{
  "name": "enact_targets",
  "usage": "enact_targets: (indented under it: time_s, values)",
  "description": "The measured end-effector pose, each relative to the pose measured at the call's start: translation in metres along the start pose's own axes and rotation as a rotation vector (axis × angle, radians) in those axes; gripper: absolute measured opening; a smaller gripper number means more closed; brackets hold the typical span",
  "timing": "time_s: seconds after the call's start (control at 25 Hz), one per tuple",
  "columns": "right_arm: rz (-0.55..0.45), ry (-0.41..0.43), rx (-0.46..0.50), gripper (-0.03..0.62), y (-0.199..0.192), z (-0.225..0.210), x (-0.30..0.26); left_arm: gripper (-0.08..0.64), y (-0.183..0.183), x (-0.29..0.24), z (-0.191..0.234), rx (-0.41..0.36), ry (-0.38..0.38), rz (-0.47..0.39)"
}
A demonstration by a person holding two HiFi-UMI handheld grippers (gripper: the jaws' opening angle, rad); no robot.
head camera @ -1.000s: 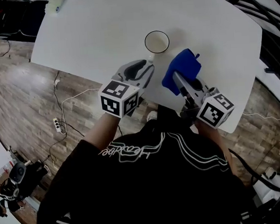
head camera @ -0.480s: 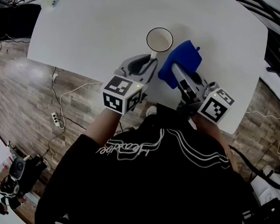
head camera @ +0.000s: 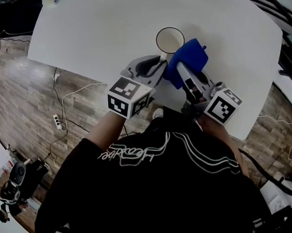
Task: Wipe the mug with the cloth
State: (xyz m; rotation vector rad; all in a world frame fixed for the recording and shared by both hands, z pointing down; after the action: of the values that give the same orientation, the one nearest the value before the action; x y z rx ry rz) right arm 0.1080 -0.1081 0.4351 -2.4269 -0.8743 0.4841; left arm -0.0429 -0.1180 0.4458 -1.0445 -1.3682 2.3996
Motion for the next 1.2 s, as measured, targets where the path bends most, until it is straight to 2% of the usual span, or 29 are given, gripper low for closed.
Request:
enact_targets:
  time_s: [0.2,0.68,0.8,1.0,1.2]
  values:
    - [0.007,-0.009,-0.004,0.051,-0.003,-0.002,-0.009,0.069,0.001,0.003,0.004,-0.005,-0.009,-0.009]
    - [0.074,-0.09,-0.082,0.051,-0.012,-0.031,-0.021,0.069,0.0,-0.002,0.006,-0.023,-0.025,-0.001]
    - [0.125,-0.159,-0.087,0.051,-0.017,-0.033,-0.024,0.067,-0.002,0.002,0.006,-0.045,-0.025,0.001]
    - [0.272,-0.288,-0.054,0.051,-0.017,-0.037,-0.025,0.067,-0.002,0.0,0.001,-0.074,-0.026,0.013]
    - [0.339,-0.325,-0.068,0.051,-0.016,-0.036,-0.033,0.066,-0.004,0.003,0.004,-0.067,-0.034,0.011]
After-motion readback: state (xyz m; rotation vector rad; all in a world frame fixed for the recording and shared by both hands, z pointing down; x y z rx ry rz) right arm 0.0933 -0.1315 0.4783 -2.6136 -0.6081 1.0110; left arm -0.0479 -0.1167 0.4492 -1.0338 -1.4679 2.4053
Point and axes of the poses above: the fingertips, and each gripper's own axes: x backward along the fingers, z to its left, y out of its top, the point moved 7 cm from there along x, backward along the fingers, and after that the axes turned 3 degrees about -y, right-handed, at the moved point
